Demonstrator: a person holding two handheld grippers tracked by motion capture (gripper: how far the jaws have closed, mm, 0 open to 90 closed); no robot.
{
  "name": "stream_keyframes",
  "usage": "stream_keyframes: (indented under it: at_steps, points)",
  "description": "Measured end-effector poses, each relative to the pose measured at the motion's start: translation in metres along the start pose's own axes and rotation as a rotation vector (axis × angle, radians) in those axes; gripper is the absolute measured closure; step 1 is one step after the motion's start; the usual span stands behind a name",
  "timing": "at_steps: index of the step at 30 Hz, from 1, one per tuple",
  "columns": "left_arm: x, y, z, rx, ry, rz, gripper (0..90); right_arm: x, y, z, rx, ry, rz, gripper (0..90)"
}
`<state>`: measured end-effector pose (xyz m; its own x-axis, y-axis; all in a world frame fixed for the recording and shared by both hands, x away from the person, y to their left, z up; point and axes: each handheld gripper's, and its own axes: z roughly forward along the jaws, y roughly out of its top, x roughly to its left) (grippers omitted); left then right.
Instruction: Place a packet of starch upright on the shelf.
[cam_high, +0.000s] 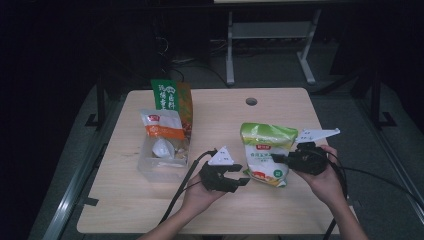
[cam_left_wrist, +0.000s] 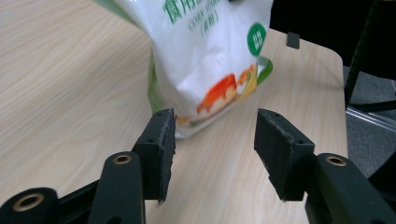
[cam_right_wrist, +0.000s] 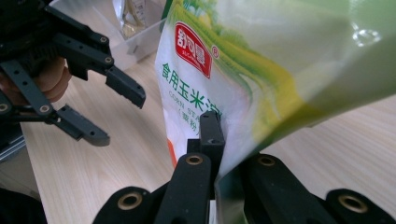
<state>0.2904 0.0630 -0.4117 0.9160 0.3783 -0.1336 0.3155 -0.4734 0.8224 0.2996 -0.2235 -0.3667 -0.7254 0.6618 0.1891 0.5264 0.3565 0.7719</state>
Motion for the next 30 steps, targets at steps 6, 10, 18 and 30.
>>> stream_keyframes:
  at_steps: [6,10,18,30]
  points:
    - [-0.003,-0.008,-0.014,0.005,0.016,0.013,44.5,0.005,0.013,0.001,-0.01,0.007,-0.017,89.0]
    - [-0.004,-0.014,-0.021,0.008,0.018,0.01,43.2,0.008,0.022,0.003,-0.012,0.016,-0.025,89.0]
    - [-0.007,-0.024,-0.033,0.003,0.018,0.019,40.7,0.013,0.042,0.008,-0.016,0.037,-0.046,89.0]
    - [-0.012,-0.035,-0.046,-0.012,0.026,0.036,38.5,0.023,0.066,0.02,-0.017,0.058,-0.068,89.1]
